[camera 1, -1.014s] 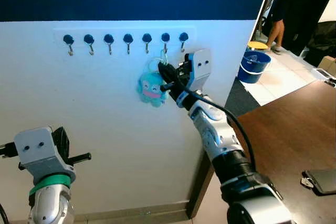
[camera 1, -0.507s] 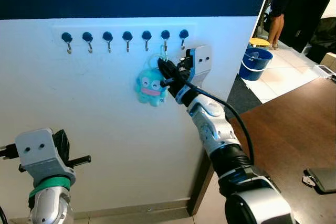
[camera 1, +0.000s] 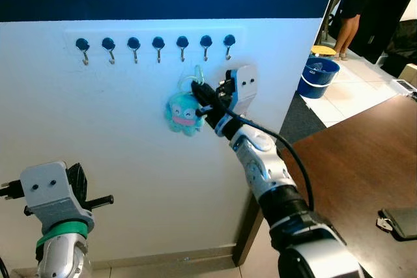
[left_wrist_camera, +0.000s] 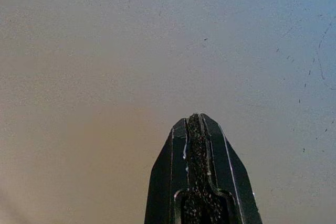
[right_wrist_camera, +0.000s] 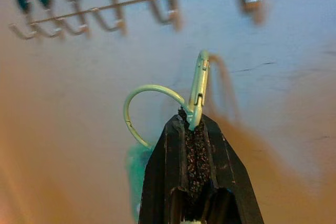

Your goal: Hang keys on a hook

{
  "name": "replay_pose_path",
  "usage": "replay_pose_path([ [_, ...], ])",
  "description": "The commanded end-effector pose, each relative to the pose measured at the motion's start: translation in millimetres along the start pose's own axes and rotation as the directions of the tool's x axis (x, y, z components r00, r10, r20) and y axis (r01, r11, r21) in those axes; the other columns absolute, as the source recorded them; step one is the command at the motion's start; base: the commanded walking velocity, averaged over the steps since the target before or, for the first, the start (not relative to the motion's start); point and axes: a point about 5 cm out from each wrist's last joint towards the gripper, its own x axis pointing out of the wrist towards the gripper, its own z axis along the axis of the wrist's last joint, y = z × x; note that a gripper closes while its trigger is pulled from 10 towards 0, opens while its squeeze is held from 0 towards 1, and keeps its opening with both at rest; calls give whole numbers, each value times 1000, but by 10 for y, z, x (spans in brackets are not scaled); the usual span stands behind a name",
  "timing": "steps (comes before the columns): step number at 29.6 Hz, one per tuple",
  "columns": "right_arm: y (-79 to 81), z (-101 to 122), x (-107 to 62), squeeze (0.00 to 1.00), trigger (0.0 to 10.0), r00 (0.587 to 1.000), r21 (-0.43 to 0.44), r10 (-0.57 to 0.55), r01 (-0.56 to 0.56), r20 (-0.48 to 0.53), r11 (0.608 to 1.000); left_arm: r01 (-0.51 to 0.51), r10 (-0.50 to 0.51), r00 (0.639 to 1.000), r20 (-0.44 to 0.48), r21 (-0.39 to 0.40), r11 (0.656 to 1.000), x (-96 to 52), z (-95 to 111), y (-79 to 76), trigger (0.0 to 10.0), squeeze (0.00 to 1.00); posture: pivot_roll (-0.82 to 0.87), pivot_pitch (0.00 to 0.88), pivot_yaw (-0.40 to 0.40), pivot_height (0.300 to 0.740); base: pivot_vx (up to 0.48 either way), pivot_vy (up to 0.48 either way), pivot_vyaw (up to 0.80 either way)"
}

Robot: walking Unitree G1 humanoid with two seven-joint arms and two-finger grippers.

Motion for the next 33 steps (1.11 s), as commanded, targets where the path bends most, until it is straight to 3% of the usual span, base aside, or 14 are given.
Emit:
replay_pose_path([
  [1, 70, 35, 25, 0, 10000, 999, 5, 38, -39, 29, 999, -5, 5, 1000, 8, 6, 1000, -22, 26, 12, 10000, 0, -61, 107, 65, 740, 0, 0, 0],
  [5, 110, 77, 41, 0, 10000, 996, 14, 73, -74, 58, 997, 16, -16, 1000, 25, -15, 1000, -31, 53, -10, 10000, 0, -61, 107, 65, 740, 0, 0, 0],
  [8, 124, 113, 50, 0, 10000, 993, 12, 90, -91, 79, 996, 96, -92, 994, 60, -76, 992, -58, 113, -104, 10000, 0, -60, 107, 63, 740, 0, 0, 0],
  [10, 128, 152, 61, 0, 10000, 990, 15, 94, -96, 101, 995, 207, -192, 975, 108, -151, 967, -109, 195, -235, 10000, 0, -60, 107, 63, 740, 0, 0, 0],
  [13, 126, 172, 68, 0, 10000, 989, 20, 95, -98, 113, 995, 271, -251, 959, 130, -174, 947, -145, 233, -316, 10000, 0, -60, 107, 63, 740, 0, 0, 0],
  [25, 151, 174, 89, 0, 10000, 985, 39, 130, -135, 113, 990, 283, -266, 956, 123, -154, 947, -146, 220, -340, 10000, 0, -56, 106, 64, 740, 0, 0, 0],
  [33, 272, 130, 155, 0, 10000, 968, 59, 238, -242, 79, 968, 287, -268, 954, 132, -147, 947, -145, 226, -307, 10000, 0, -52, 91, 61, 740, 0, 0, 0],
])
